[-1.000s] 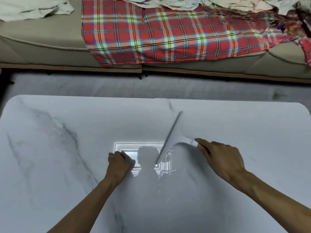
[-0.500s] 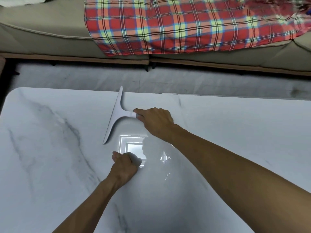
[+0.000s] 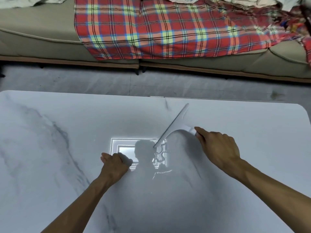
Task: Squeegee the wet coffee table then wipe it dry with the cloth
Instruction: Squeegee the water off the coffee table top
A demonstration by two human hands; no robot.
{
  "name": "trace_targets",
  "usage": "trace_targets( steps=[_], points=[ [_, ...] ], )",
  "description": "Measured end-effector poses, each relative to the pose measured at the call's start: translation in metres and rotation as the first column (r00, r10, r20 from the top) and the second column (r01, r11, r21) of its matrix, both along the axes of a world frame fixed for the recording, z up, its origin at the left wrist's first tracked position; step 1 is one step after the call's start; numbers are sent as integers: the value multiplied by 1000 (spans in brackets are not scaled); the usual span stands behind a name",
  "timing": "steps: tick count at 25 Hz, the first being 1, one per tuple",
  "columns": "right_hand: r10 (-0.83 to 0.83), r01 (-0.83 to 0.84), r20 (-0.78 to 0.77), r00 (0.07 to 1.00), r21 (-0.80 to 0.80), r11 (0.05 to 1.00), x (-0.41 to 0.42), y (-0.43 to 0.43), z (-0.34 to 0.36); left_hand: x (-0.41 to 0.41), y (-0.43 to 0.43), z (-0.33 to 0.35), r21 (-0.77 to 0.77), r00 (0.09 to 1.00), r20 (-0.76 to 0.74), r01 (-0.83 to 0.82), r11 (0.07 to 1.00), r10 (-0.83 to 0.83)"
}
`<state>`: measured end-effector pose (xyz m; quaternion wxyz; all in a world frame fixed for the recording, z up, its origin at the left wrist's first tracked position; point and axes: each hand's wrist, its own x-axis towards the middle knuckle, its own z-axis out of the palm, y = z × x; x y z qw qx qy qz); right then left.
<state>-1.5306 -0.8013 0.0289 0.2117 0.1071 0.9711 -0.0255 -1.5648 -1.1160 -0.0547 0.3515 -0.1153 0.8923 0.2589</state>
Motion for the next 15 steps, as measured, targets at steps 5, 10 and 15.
trace_targets(
  steps=[5, 10, 15],
  points=[
    [16, -27, -65, 998, -164, 986, -55, -36, -27, 17, -7, 1, 51, 994, 32, 105, 993, -106],
    [-101, 102, 12, 995, -156, 982, 3, -29, -34, 16, -14, 1, 32, 994, 18, 107, 994, -108],
    [-52, 63, 111, 992, -96, 993, 51, -34, -2, 16, -14, 31, 57, 996, -3, -93, 994, 93]
  ],
)
